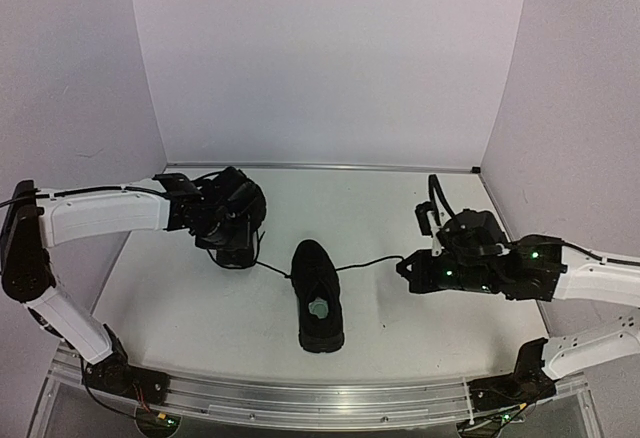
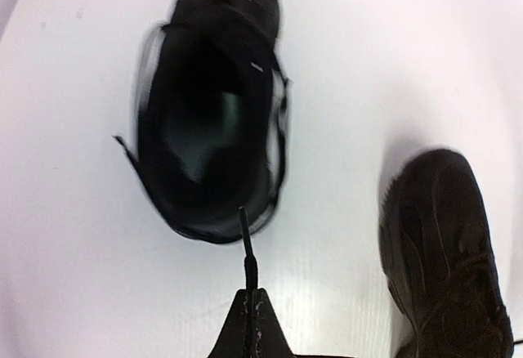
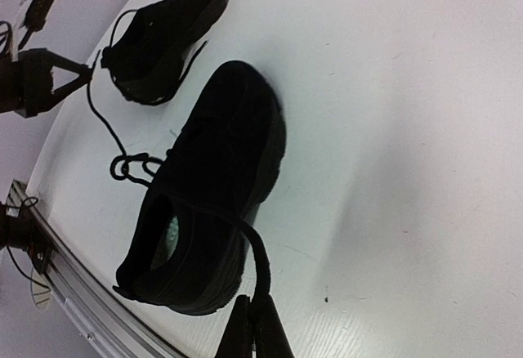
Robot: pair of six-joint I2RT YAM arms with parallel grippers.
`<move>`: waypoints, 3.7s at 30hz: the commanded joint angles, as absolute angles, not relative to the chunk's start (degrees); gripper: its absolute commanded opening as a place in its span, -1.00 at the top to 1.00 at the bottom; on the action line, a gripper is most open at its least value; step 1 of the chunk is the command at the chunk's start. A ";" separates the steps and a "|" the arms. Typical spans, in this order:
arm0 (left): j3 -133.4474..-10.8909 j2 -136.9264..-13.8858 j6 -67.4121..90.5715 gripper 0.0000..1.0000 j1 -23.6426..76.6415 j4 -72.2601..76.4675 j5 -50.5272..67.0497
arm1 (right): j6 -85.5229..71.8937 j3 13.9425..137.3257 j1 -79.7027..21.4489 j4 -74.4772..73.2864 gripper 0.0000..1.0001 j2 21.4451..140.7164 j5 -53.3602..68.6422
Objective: Tie the shoes
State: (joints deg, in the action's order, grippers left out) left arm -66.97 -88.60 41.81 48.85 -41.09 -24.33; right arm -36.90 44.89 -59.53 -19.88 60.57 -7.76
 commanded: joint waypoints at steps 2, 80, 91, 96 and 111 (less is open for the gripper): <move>-66.00 -83.25 39.83 1.00 44.34 -42.98 -27.61 | -44.38 42.78 -58.43 -26.36 1.00 50.65 -21.90; -46.05 -74.10 41.18 1.00 28.42 -38.73 -22.75 | -52.22 34.02 -34.86 -34.60 1.00 61.09 -33.34; -43.39 -74.74 37.23 1.00 28.76 -35.54 -12.82 | -44.04 34.86 -34.91 -20.24 0.92 74.13 -14.50; -41.14 -74.10 38.09 0.90 28.78 -34.38 -10.23 | -43.47 34.06 -34.93 -19.19 0.42 72.00 -11.12; -49.55 -65.89 28.29 -0.99 27.71 -38.93 -9.57 | -32.29 41.47 -34.91 -20.03 -0.97 51.86 1.37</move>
State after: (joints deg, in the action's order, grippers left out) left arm -46.23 -67.92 35.19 28.04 -40.99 -13.39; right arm -38.19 36.60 -35.03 -20.16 52.17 -2.77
